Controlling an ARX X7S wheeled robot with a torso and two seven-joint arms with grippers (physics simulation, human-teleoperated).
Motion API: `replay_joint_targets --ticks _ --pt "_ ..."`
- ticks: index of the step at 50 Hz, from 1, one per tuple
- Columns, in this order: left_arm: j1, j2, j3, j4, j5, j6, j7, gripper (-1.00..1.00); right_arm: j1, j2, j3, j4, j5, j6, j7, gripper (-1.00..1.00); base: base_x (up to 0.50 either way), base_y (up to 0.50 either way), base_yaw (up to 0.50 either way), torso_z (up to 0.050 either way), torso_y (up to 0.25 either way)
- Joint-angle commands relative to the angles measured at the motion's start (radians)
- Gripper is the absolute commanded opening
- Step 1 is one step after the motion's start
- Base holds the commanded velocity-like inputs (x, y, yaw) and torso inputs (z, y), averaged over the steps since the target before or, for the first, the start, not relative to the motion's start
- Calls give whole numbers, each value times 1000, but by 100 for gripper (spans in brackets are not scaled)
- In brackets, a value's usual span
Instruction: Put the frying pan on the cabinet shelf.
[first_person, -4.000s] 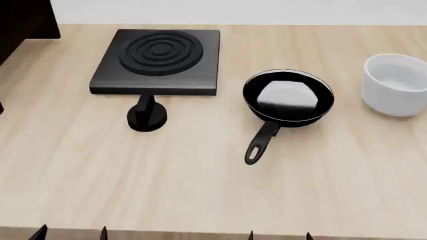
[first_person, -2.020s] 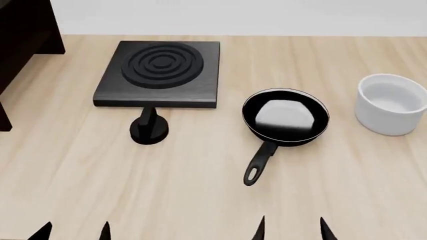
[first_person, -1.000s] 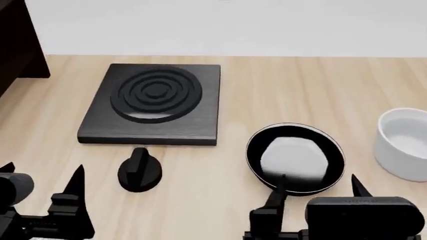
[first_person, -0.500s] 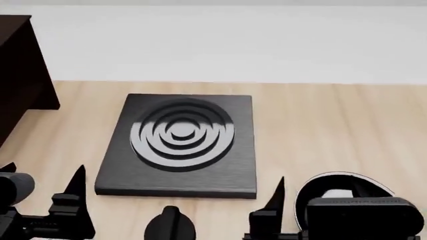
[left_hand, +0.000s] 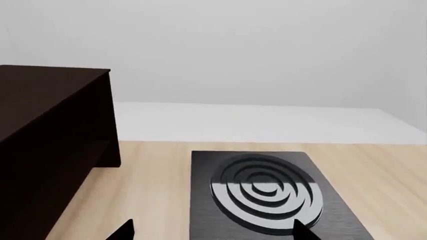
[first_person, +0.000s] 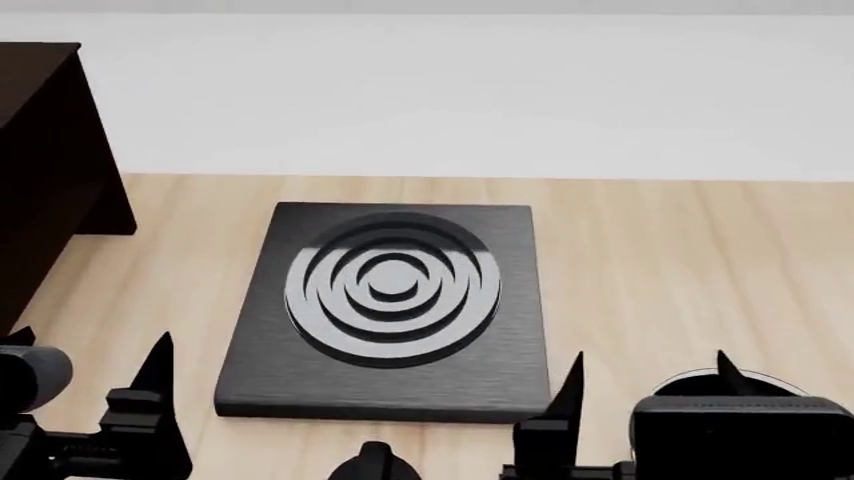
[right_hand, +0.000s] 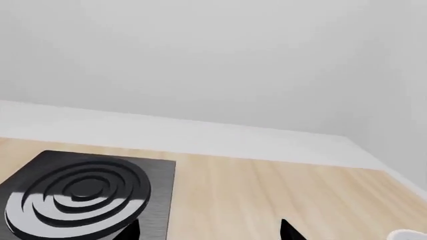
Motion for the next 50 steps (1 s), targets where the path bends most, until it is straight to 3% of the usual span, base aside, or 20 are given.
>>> replay_joint_targets --ticks 1,5,29,30,31,38,50 --pt "3 1 -7 0 10 27 6 100 -3 -1 1 18 0 -12 -11 100 500 121 0 0 0" --pt "5 0 -10 -4 6 34 4 100 10 -11 17 28 0 42 6 100 445 119 0 0 0" --pt "41 -7 -10 -43 1 99 10 100 6 -8 19 39 10 63 14 100 0 0 0 0 0" --pt "27 64 -24 -10 164 37 145 100 15 -108 46 26 -191 195 -155 100 0 0 0 0 0" --pt "29 61 -18 -10 164 40 141 100 9 -105 50 40 -189 62 -153 100 0 0 0 0 0" --pt "36 59 -20 -28 148 47 137 100 -13 -44 60 135 -244 51 -101 100 0 0 0 0 0" --pt "40 49 -6 -37 127 47 121 100 -50 -41 156 260 -203 -28 -90 100 0 0 0 0 0"
